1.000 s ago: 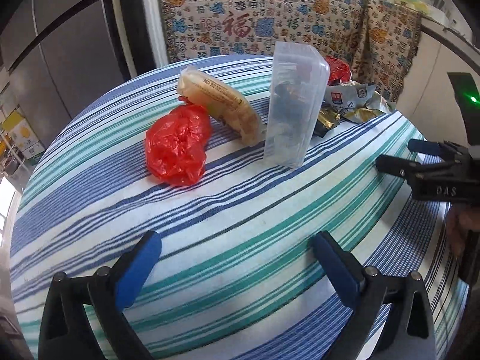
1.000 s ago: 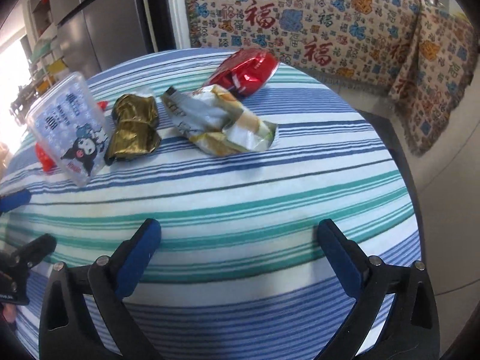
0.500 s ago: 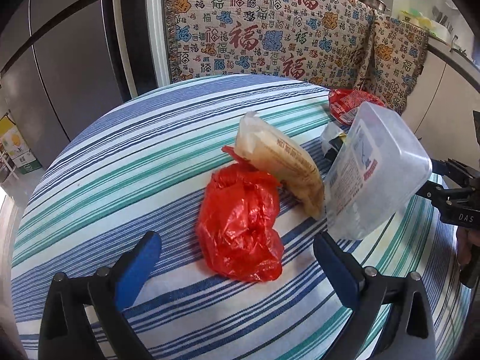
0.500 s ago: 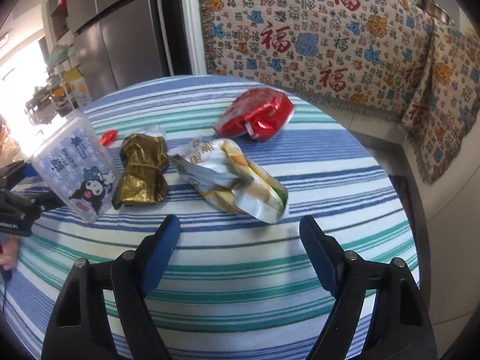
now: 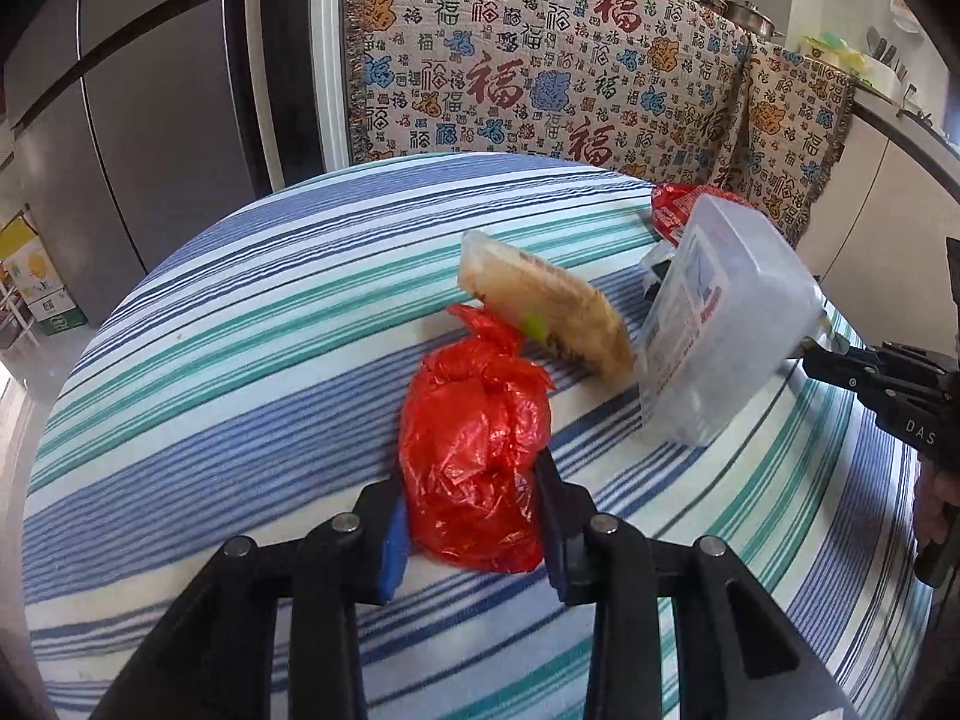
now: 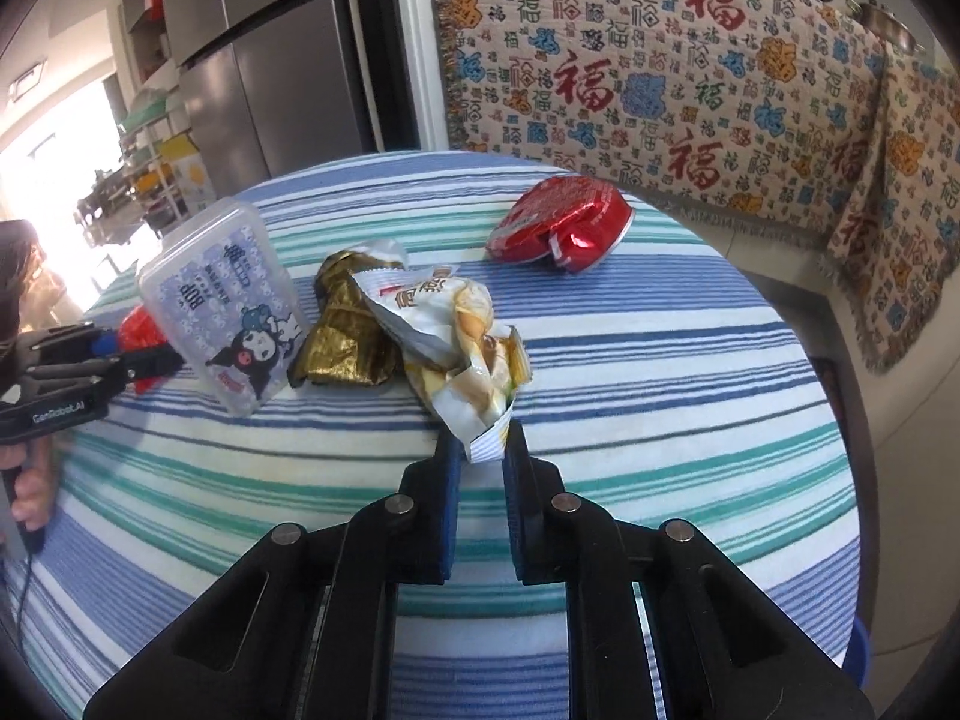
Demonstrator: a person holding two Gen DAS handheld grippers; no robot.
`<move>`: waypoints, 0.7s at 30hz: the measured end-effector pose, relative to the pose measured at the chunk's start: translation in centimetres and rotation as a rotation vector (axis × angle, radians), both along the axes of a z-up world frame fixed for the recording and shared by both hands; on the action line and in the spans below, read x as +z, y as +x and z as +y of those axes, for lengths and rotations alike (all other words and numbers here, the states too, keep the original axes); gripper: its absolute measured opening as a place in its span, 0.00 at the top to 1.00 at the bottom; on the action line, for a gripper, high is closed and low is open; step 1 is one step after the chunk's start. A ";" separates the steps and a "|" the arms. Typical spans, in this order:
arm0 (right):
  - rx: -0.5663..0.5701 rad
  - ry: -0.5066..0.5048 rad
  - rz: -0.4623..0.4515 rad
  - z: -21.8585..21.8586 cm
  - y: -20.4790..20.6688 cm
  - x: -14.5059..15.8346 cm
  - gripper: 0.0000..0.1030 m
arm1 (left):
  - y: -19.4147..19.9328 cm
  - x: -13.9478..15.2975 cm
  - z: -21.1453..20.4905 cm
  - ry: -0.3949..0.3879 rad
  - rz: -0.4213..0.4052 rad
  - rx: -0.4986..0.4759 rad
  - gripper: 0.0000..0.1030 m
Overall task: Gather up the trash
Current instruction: 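Grasp the red plastic bag with the left tool while the right tool grasps the white snack wrapper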
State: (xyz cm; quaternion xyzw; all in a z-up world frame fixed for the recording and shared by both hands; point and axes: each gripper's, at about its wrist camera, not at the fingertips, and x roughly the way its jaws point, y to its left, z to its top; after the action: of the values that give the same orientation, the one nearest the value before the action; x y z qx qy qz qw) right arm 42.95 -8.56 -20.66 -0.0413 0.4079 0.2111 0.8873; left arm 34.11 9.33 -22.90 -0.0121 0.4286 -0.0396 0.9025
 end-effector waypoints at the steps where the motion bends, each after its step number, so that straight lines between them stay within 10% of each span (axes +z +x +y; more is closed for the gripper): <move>1: 0.001 -0.004 0.007 0.0 -0.6 0.0 0.88 | -0.7 0.0 0.0 -0.001 0.005 0.010 0.65; 11: 0.045 -0.019 0.043 -0.5 -6.3 -0.8 0.85 | -7.8 -0.2 -1.5 0.044 0.035 0.030 0.62; 15: 0.013 0.006 0.025 -0.9 -6.7 -0.1 0.33 | -8.2 -0.2 -0.9 0.010 0.025 0.027 0.57; 21: 0.026 0.028 -0.064 -0.1 -6.4 2.6 0.28 | -8.4 0.5 -0.1 -0.045 0.012 0.020 0.40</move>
State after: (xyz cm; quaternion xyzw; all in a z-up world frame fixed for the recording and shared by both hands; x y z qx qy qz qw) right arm 36.59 -8.63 -18.08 -0.0408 0.3758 0.2269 0.8976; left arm 25.71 9.27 -22.44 -0.0367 0.4329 -0.0403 0.8998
